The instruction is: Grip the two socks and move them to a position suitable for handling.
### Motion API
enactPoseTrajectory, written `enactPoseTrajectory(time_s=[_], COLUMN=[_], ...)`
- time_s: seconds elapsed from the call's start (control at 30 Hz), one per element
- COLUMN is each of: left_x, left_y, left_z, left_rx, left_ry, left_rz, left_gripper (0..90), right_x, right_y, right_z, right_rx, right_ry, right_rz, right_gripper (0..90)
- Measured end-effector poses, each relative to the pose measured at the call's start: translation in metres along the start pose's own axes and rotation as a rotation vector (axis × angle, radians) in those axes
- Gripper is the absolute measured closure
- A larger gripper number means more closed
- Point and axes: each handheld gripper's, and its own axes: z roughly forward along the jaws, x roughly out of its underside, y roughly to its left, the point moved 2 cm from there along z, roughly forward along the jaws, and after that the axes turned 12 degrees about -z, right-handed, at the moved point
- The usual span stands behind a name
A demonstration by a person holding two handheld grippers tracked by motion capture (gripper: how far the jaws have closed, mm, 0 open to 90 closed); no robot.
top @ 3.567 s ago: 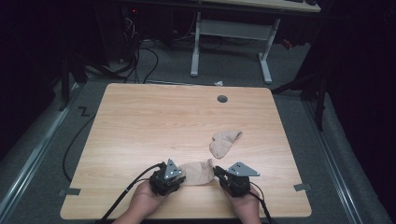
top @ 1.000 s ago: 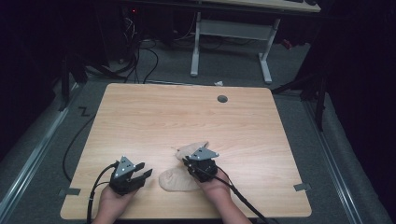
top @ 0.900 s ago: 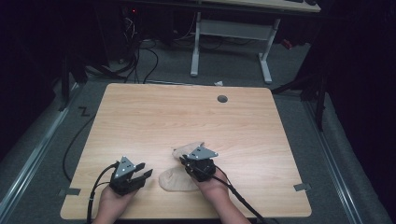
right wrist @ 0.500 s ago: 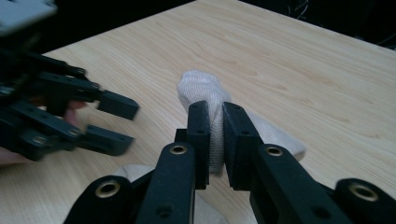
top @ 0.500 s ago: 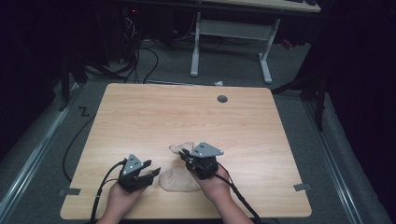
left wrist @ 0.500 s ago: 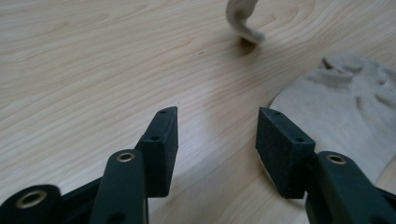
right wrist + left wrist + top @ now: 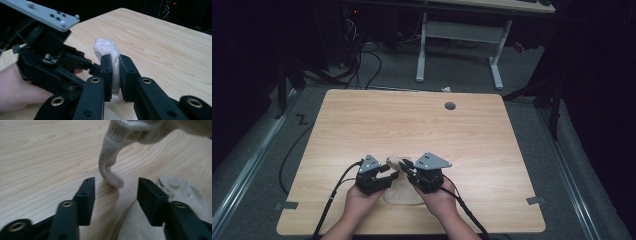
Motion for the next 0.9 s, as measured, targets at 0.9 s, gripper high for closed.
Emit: enactPoseTrajectory(time_s=[0.9], left_x=[0.002], left_y=[0.015], left_z=[-0.019], left_rx=[-0.084], left_ry=[-0.013], left_rz=[0.082], left_gripper=[89.4], right_x=[0.041], right_y=[-0.035], right_z=[0.012], right_rx=[0.124], right_ry=[0.144], right_rz=[0.043], right_gripper=[82.7])
